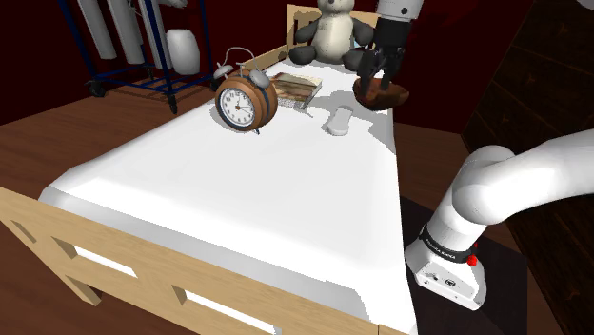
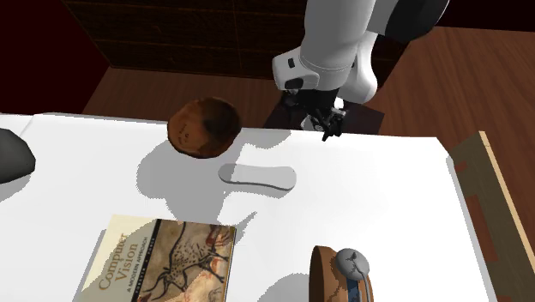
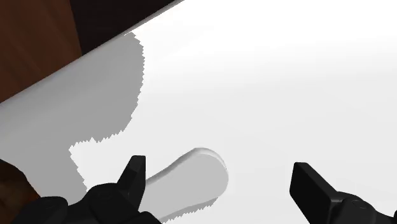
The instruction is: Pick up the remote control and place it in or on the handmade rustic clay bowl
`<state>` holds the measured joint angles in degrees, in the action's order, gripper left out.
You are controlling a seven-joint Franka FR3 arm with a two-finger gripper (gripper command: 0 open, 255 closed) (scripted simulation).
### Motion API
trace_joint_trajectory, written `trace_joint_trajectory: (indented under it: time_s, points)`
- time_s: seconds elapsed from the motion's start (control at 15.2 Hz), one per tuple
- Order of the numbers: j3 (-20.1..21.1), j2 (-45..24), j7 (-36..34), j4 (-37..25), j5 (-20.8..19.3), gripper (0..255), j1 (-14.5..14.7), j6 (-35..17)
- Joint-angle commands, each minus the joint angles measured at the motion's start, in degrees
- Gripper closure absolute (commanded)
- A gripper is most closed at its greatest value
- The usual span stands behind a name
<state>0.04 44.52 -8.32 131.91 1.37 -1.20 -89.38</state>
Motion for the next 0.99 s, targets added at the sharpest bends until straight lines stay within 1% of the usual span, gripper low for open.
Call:
trace_joint_trajectory:
  time_s: [0.0,0.46,0.86,0.92]
  points:
    - [0.0,0.0,0.0,0.0,0.0,0,0.0,0.0]
    - [3.5,-12.0,-22.0,-0.8,1.6,0,-8.5,-10.6]
    - [4.6,-21.5,-40.3,-2.2,1.6,0,-15.3,-17.9]
    - [4.6,-22.1,-41.7,-2.3,1.5,0,-15.7,-18.4]
